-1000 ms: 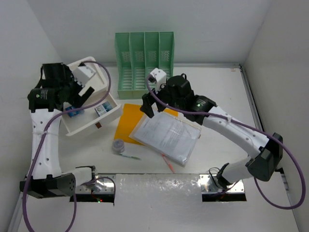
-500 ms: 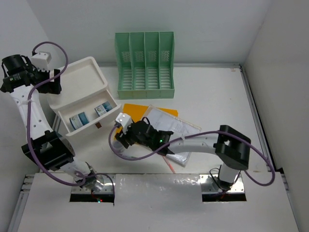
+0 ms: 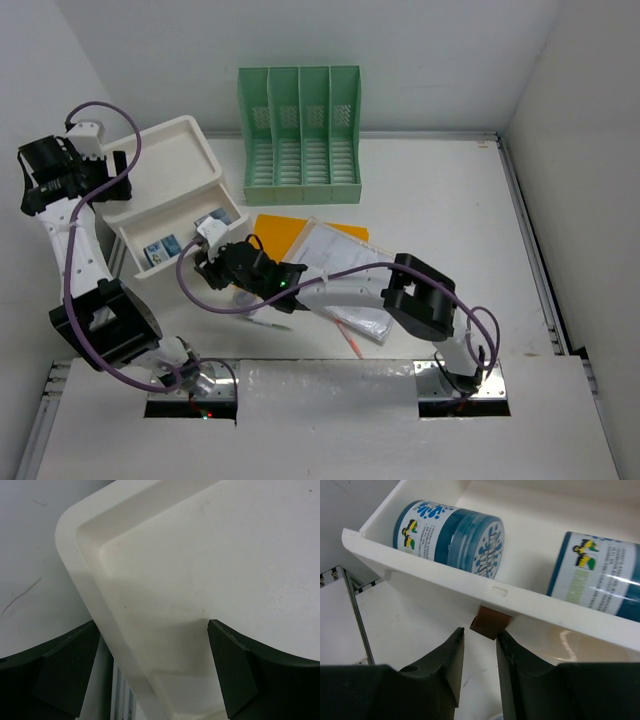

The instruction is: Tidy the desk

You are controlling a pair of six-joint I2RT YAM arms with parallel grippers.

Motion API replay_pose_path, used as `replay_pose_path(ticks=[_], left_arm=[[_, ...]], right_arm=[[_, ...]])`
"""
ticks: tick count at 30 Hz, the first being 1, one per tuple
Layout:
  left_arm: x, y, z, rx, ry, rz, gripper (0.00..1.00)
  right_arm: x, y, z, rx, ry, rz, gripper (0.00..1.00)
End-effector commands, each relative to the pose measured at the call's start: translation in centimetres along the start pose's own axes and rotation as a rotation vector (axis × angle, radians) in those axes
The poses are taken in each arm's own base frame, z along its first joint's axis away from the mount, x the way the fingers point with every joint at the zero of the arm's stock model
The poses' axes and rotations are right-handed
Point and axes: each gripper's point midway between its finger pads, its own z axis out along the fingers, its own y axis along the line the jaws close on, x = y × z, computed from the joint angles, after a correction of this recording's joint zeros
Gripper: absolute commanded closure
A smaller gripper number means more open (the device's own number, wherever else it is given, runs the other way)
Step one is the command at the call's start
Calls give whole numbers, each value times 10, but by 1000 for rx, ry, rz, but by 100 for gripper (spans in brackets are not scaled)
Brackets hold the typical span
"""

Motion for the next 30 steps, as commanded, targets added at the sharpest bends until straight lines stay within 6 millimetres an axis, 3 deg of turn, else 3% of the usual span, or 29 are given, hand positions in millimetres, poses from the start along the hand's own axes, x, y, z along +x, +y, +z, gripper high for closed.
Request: replay_pose_path(ticks=[1, 5, 9, 15, 18, 21, 23, 24, 27, 30], left_arm=[[14, -21, 9, 98, -1, -34, 16], [25, -36, 12, 149, -12, -88, 19], [34, -47, 13, 179, -28, -115, 24], [44, -52, 18, 192, -26, -128, 55], [46, -54, 20, 206, -23, -133, 65], [51, -62, 18, 236, -9, -153, 70], [56, -65, 18, 252, -3, -165, 73], [58, -67, 19, 258, -1, -167, 80], [62, -64, 20, 252, 7, -178, 96], [67, -63, 20, 256, 17, -172, 100]], right_arm=[[-41, -12, 16, 87, -111, 56, 69], [-42, -24, 25, 162, -116, 54, 73], [-55, -33, 26, 199, -171, 56, 76], [-74, -52, 26, 262, -225, 49, 82], [-83, -57, 25, 267, -258, 58, 87], [-96, -58, 29, 268, -290, 60, 92], [-94, -60, 36, 263, -288, 68, 97], [-100, -59, 38, 261, -295, 70, 99], [-107, -61, 40, 263, -306, 62, 100], [-115, -65, 39, 273, -320, 46, 100]])
